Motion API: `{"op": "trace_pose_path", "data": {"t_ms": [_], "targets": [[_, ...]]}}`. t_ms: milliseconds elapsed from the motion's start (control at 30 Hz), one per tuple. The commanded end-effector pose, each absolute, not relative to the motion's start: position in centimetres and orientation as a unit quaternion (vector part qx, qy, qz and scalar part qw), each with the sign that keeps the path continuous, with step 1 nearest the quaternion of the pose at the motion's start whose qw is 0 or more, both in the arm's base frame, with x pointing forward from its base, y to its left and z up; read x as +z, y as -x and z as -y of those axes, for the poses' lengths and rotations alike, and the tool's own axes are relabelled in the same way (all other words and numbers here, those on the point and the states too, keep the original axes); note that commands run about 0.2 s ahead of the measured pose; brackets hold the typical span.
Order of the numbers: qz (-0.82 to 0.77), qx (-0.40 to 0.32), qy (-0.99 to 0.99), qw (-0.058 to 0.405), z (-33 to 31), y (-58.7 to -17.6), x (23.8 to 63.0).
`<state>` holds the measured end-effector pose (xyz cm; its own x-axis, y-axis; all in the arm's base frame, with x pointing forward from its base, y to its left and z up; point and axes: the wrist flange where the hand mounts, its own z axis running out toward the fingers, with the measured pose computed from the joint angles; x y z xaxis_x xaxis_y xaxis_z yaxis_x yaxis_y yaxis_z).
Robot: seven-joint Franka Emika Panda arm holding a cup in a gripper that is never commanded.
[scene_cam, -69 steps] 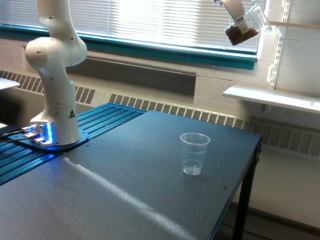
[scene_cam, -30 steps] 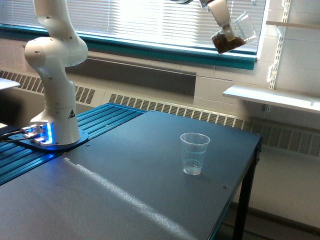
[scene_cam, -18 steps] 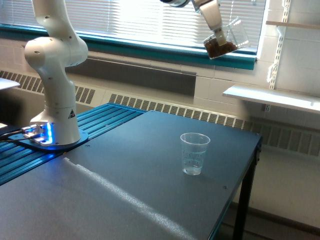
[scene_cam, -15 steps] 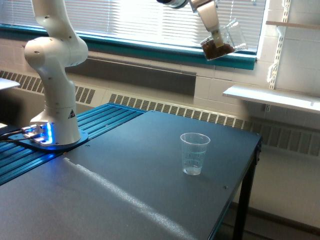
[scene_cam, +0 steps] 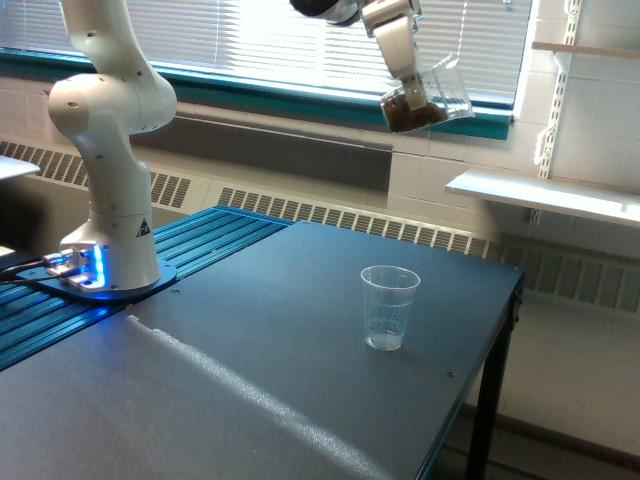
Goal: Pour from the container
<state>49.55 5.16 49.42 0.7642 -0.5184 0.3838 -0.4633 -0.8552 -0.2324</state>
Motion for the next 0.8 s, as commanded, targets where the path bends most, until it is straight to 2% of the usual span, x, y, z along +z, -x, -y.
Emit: {"op": "trace_pose_path", "data": {"t_ms": [33,800], "targets": [[-0.252,-0.221,0.941,0.051,-3.5,-48.8,49.6],[-0.262,-0.188,0.946,0.014,-2.0,-45.7,47.5]]}}
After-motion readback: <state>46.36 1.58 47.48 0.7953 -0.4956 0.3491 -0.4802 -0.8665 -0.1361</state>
